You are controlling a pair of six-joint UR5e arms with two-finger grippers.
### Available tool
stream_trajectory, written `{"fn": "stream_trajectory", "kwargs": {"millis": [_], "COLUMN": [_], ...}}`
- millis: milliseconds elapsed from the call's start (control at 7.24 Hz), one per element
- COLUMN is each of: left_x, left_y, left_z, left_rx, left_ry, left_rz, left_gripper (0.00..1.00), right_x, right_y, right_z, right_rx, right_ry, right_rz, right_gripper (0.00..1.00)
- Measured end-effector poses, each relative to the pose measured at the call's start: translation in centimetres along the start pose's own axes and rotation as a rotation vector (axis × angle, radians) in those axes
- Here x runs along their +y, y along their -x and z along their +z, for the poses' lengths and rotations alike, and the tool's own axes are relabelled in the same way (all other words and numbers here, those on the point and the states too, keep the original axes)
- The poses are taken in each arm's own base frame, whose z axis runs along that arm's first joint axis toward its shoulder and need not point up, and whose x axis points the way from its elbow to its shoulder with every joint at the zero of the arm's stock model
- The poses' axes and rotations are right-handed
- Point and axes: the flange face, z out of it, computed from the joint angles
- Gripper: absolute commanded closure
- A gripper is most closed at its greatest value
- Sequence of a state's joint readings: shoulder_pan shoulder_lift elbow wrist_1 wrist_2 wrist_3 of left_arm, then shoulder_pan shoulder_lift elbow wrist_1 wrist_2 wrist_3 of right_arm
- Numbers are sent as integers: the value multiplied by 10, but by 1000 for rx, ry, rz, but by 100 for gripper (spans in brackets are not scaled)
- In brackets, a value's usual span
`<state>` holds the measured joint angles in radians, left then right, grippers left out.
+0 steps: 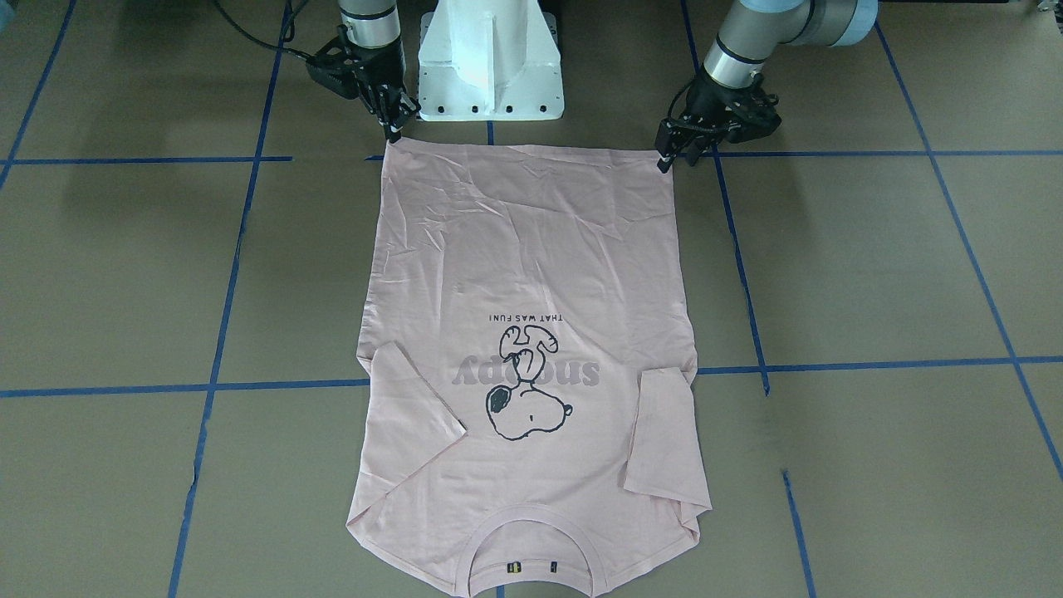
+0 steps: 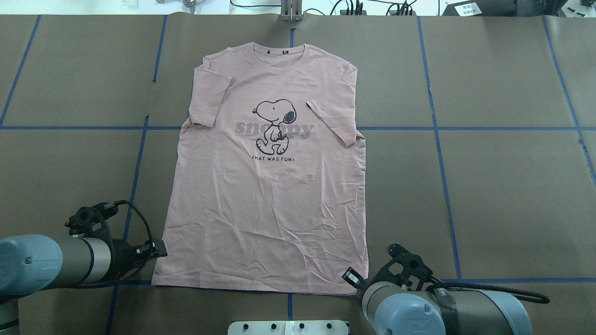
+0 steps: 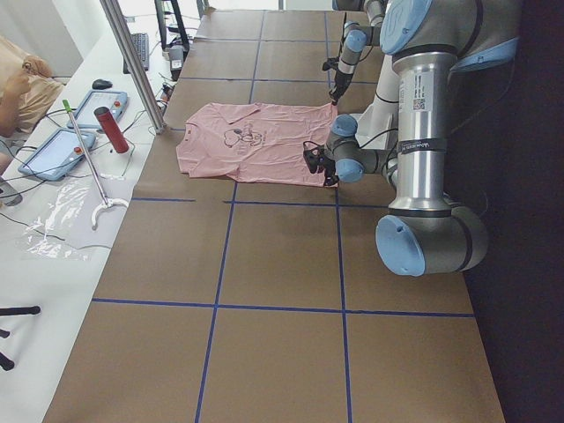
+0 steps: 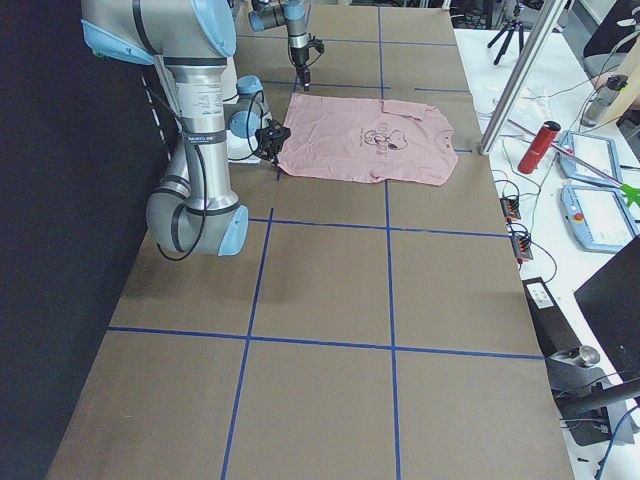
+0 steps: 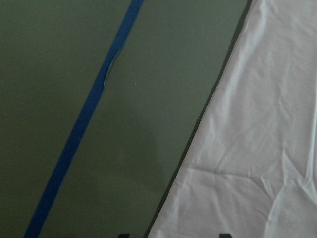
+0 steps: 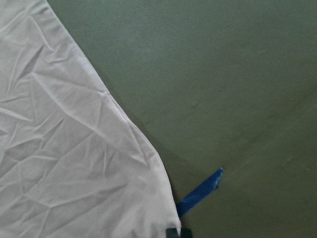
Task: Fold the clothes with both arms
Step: 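Move the left gripper to the other hem corner and grasp both hem corners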
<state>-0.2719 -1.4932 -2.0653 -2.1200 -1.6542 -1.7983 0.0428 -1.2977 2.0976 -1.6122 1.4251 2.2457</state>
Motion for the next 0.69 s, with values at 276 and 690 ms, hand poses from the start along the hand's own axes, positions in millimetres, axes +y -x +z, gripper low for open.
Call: {"fn": "stream_trajectory", "kwargs": {"millis": [276, 690], "left_x": [8, 23], "left_y": [3, 9], "left_z": [8, 19], "left_rx": [-14, -38], "left_ry": [8, 32], "left_rz": [5, 17], "left_gripper": [41, 69], "right_x": [0, 0], "right_y": [-1, -2], "right_z": [1, 1], "right_rx": [2, 0], "right_ry": [-3, -4], "right_rz": [-1, -2], "right_gripper": [100, 100]}}
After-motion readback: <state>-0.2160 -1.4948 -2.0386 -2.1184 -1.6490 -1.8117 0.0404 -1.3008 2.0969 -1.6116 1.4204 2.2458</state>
